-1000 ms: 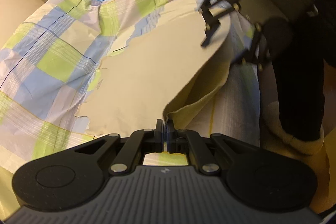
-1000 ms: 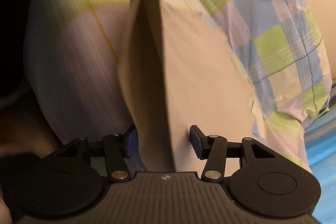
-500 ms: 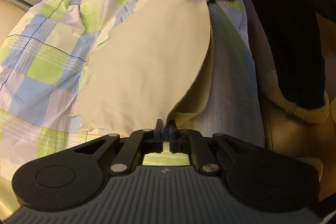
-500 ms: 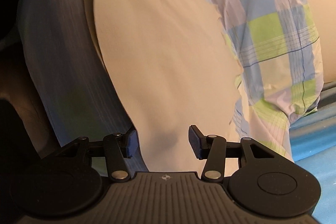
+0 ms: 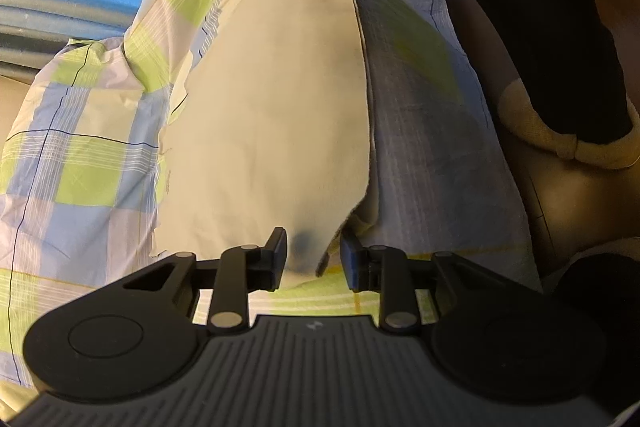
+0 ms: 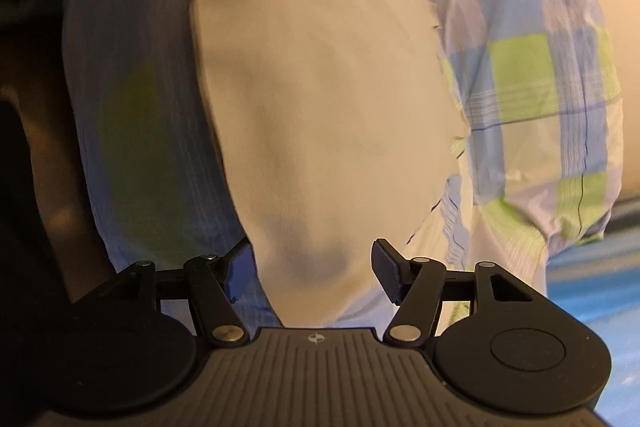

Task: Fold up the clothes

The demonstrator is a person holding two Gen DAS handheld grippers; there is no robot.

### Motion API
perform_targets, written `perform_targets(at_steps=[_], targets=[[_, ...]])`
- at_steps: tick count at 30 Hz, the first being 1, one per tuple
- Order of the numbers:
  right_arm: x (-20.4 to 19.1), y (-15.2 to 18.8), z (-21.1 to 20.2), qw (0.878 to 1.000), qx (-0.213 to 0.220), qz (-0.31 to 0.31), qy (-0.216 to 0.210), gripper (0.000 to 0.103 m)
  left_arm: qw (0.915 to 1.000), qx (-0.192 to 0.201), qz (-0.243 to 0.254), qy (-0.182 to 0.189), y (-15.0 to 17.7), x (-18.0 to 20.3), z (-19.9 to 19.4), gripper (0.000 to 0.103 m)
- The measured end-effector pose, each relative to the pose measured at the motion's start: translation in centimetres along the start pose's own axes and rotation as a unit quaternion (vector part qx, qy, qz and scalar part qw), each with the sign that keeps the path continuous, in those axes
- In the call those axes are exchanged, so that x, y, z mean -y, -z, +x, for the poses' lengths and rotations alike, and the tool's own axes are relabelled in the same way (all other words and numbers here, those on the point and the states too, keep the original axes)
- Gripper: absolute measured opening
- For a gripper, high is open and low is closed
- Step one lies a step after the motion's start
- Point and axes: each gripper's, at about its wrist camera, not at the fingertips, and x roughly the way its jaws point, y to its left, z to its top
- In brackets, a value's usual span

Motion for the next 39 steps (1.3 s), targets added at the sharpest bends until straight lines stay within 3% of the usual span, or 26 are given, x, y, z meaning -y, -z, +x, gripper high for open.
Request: perform_targets(at_steps=[3,6,10,12,13,15,17,19,25,29,32,36,39], targets=[[-1.3,0.9,0.9,1.0,-0.001,-0.022,0.005,0.07,1.0,0.002,0.005,-0.006,0.0,0.4,0.1,0.025],[-0.9,1.2,0.9,1.0,0.016,0.002,0.023,0.058,0.9998,0.004,0.014,-0.013,0.0,0.7,0.2,0.025],[-0.2,1.3,0.2,0.999,0.029,0.006,0.032,0.051,1.0,-0.003,-0.005,-0.007,-0.2,0.1,0.2,0.026],[0.0,1.4,0.1,0.999,0.026,0.021,0.008,0.03,0.9999,-0.003,-0.011,-0.005,-0.3,0.0,0.2,0.025],[-0.1,1.3,-0.2,0.999,0.024,0.026,0.008,0.029,0.9999,-0.004,-0.011,-0.002,-0.4,0.0,0.2,0.021],[0.0,1.3,-0.5,0.999,0.024,0.042,0.008,0.016,0.9999,-0.006,-0.009,0.003,-0.4,0.1,0.2,0.017],[0.5,1.2,-0.9,0.998,0.022,0.061,0.011,0.003,0.9997,-0.01,-0.014,0.017,-0.5,0.0,0.2,0.007],[1.3,1.2,-1.5,0.996,0.025,0.08,0.02,0.001,0.9993,-0.018,-0.024,0.022,-0.5,-0.3,0.2,0.001],[5.2,1.2,-4.4,0.99,0.036,0.122,0.063,0.0,0.9957,-0.008,-0.092,0.011,-0.4,-3.6,-2.0,0.001],[7.0,0.9,-7.2,0.988,0.043,0.134,0.067,0.0,0.9903,0.003,-0.138,0.018,-0.3,-6.3,-4.7,0.0],[6.9,0.9,-10.4,0.988,0.044,0.139,0.048,0.0,0.9837,0.02,-0.167,0.064,-0.2,-7.2,-7.5,0.0],[7.0,1.0,-15.6,0.988,0.039,0.151,0.022,0.0,0.9685,0.049,-0.201,0.138,0.3,-7.7,-11.8,0.0],[8.3,1.1,-18.2,0.986,0.041,0.159,0.017,0.0,0.959,0.059,-0.234,0.149,0.8,-9.4,-13.7,0.0]])
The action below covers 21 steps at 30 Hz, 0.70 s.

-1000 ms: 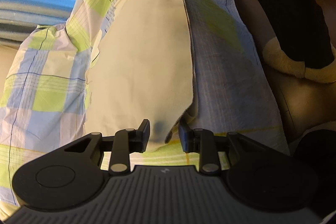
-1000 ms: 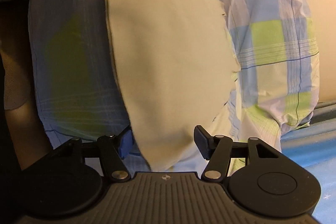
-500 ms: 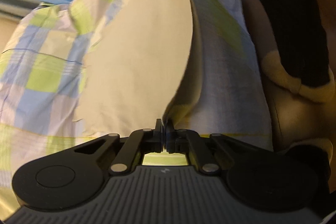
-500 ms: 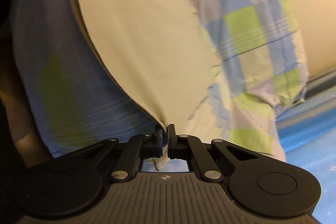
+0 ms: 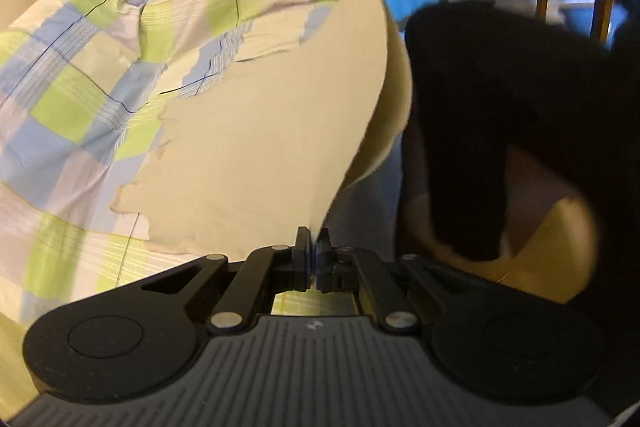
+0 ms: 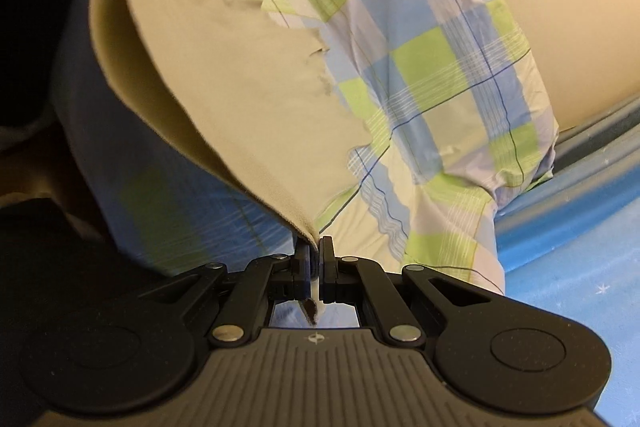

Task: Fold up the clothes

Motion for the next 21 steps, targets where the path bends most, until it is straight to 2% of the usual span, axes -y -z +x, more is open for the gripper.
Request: perform_targets(at_steps=[5,8,12,16,19,21], targets=[[5.7,-2.2,2.4,0.999,0.007,0.03,-0.02,0.0,0.997,0.018,-0.069,-0.031,-1.1,-6.4,0.3,0.0],[9.7,-3.1,7.4,0.996,0.004,0.065,-0.062,0.0,0.9899,0.018,-0.136,-0.037,-0.9,-11.6,3.3,0.001],[13.4,-3.1,16.5,0.986,-0.035,0.105,-0.128,0.0,0.9771,0.002,-0.212,-0.017,0.5,-17.5,9.5,0.001],[15.6,-2.2,25.9,0.959,-0.079,0.179,-0.207,0.0,0.9653,-0.025,-0.26,0.007,2.6,-21.3,15.8,0.001],[16.4,-1.1,31.0,0.939,-0.097,0.237,-0.231,0.001,0.9558,-0.04,-0.291,0.012,4.0,-23.3,19.6,0.004],[16.9,0.0,32.8,0.925,-0.094,0.287,-0.231,0.006,0.9475,-0.041,-0.317,0.002,5.2,-24.2,20.8,0.007]])
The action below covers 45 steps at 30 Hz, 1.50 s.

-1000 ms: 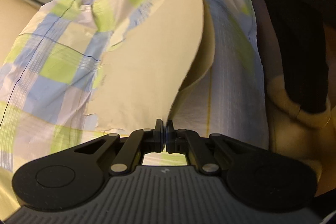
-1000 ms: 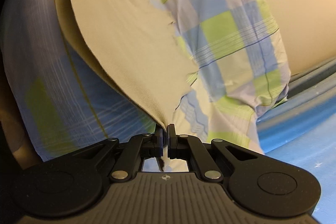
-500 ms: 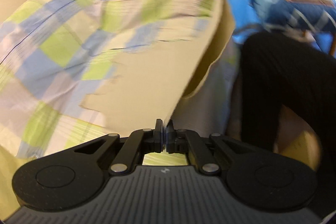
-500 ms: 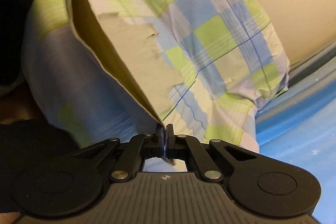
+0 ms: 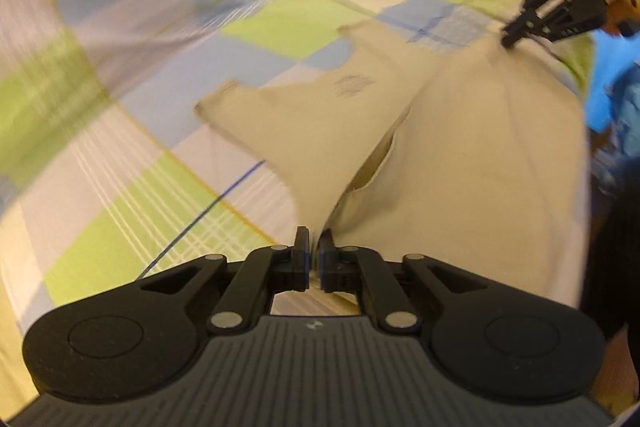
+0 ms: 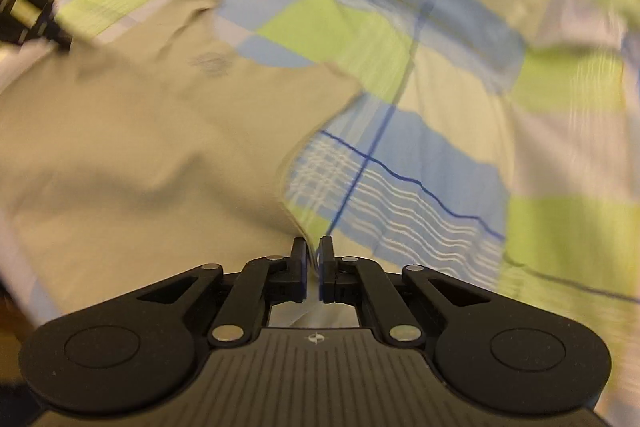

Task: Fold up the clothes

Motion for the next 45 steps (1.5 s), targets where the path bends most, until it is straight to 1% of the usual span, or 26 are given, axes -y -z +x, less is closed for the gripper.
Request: perform_targets(at_steps=[1,2,4,6,7,9,10,12,13,15,17,20,24,26,27,28,29,30,31,32,33,34,37,40,42,45], targets=[[0.8,0.5,0.1,0.999,0.014,0.03,0.004,0.008,0.9998,0.005,-0.019,-0.006,0.1,-0.7,0.3,0.013],[1.8,1.0,0.0,0.997,0.03,0.066,0.001,0.014,0.999,0.013,-0.041,-0.01,0.3,-1.5,0.3,0.015],[3.5,2.1,-0.8,0.989,0.066,0.128,-0.016,0.018,0.9964,0.033,-0.077,-0.012,0.8,-2.7,-0.5,0.015],[4.4,3.6,-1.6,0.981,0.09,0.17,-0.02,0.026,0.9927,0.052,-0.108,-0.016,1.3,-3.6,-1.5,0.015],[4.6,4.5,-2.1,0.976,0.1,0.189,-0.026,0.028,0.99,0.062,-0.127,-0.01,1.7,-4.1,-2.0,0.018],[4.3,6.5,-2.8,0.967,0.111,0.225,-0.047,0.036,0.9833,0.074,-0.166,0.005,2.6,-4.8,-2.9,0.024],[4.0,7.4,-3.0,0.964,0.112,0.235,-0.058,0.038,0.9804,0.077,-0.181,0.015,3.0,-4.8,-3.1,0.025],[3.3,9.1,-3.2,0.959,0.112,0.249,-0.075,0.038,0.9751,0.081,-0.203,0.033,3.9,-4.7,-3.4,0.025],[3.1,9.4,-2.9,0.959,0.11,0.25,-0.081,0.038,0.9738,0.082,-0.209,0.036,4.2,-4.4,-3.3,0.025],[2.4,10.1,-2.6,0.957,0.106,0.256,-0.086,0.039,0.974,0.079,-0.209,0.035,4.4,-4.1,-2.7,0.026],[2.0,10.5,-2.1,0.955,0.104,0.264,-0.09,0.039,0.9733,0.077,-0.213,0.037,4.2,-4.0,-1.5,0.025],[1.9,10.8,-1.4,0.949,0.113,0.278,-0.094,0.039,0.9715,0.077,-0.219,0.048,4.0,-4.1,-0.4,0.025],[2.6,10.9,-0.4,0.939,0.132,0.302,-0.101,0.039,0.9715,0.087,-0.214,0.054,3.4,-3.9,0.2,0.023],[3.0,10.9,0.1,0.933,0.142,0.313,-0.106,0.039,0.9727,0.091,-0.208,0.05,3.3,-3.8,0.4,0.012],[3.2,10.8,0.4,0.93,0.146,0.32,-0.111,0.039,0.9731,0.092,-0.206,0.048,3.2,-3.7,0.5,0.003],[3.4,10.7,0.6,0.926,0.149,0.327,-0.115,0.039,0.9732,0.096,-0.205,0.042,3.3,-3.6,0.4,0.0],[3.5,10.7,0.9,0.922,0.153,0.334,-0.12,0.039,0.973,0.102,-0.203,0.039,3.3,-3.5,0.3,0.0],[3.7,10.7,1.1,0.918,0.154,0.343,-0.128,0.035,0.9727,0.108,-0.201,0.039,3.4,-3.4,0.2,0.0],[3.8,10.7,1.3,0.915,0.151,0.352,-0.128,0.026,0.9726,0.114,-0.199,0.036,3.5,-3.2,-0.2,0.0],[3.8,10.6,1.2,0.915,0.147,0.355,-0.125,0.003,0.9724,0.121,-0.197,0.032,3.5,-3.1,-0.5,0.0],[3.8,10.6,1.1,0.915,0.143,0.357,-0.122,0.002,0.9717,0.129,-0.196,0.03,3.6,-3.0,-1.0,0.0],[3.5,10.6,0.6,0.918,0.15,0.348,-0.114,0.002,0.9706,0.138,-0.195,0.03,3.6,-2.9,-1.7,0.0],[2.7,10.3,-2.1,0.922,0.188,0.324,-0.097,0.002,0.9684,0.164,-0.185,0.03,3.3,-2.7,-3.9,0.0],[2.9,8.7,-4.3,0.925,0.222,0.298,-0.081,0.002,0.9659,0.185,-0.179,0.025,2.2,-3.2,-5.3,0.0],[3.9,7.2,-4.6,0.924,0.234,0.293,-0.078,0.002,0.9629,0.197,-0.184,0.021,1.0,-4.2,-5.5,0.0],[5.2,4.6,-3.5,0.927,0.24,0.279,-0.071,0.002,0.961,0.203,-0.187,0.011,-1.0,-6.1,-4.8,0.0]])
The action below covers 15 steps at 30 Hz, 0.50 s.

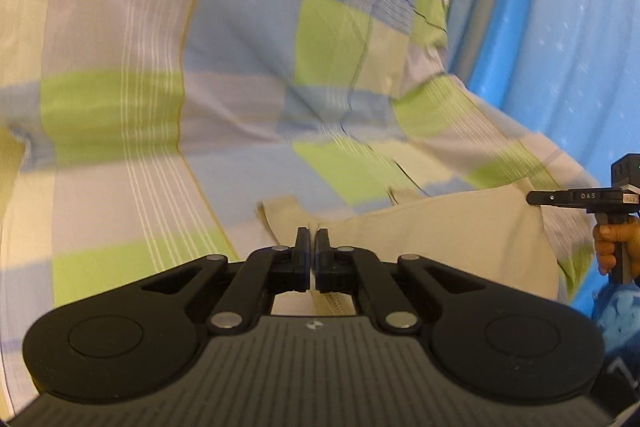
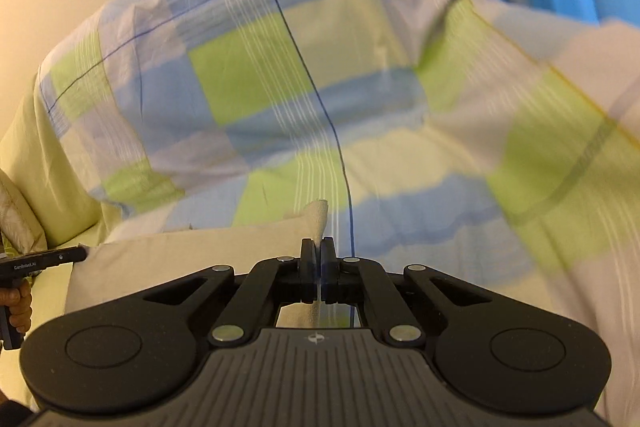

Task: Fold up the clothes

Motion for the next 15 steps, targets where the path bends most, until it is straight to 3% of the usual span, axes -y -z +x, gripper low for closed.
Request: perform_targets(at_steps=[5,11,13,15], targets=[[0.9,-1.7,5.5,1.0,-0.008,-0.011,0.007,0.002,0.9997,-0.014,0.009,-0.019,-1.9,-2.0,4.0,0.0],[2.9,0.0,12.3,0.998,-0.059,0.006,0.03,0.002,0.9973,-0.058,-0.006,-0.043,-0.4,-5.3,9.4,0.0],[3.6,0.8,13.0,0.997,-0.068,0.015,0.04,0.004,0.9956,-0.077,-0.004,-0.053,0.4,-5.7,10.5,0.002],[3.7,1.2,12.2,0.997,-0.056,0.02,0.052,0.011,0.996,-0.066,-0.009,-0.059,0.7,-5.8,9.9,0.004]])
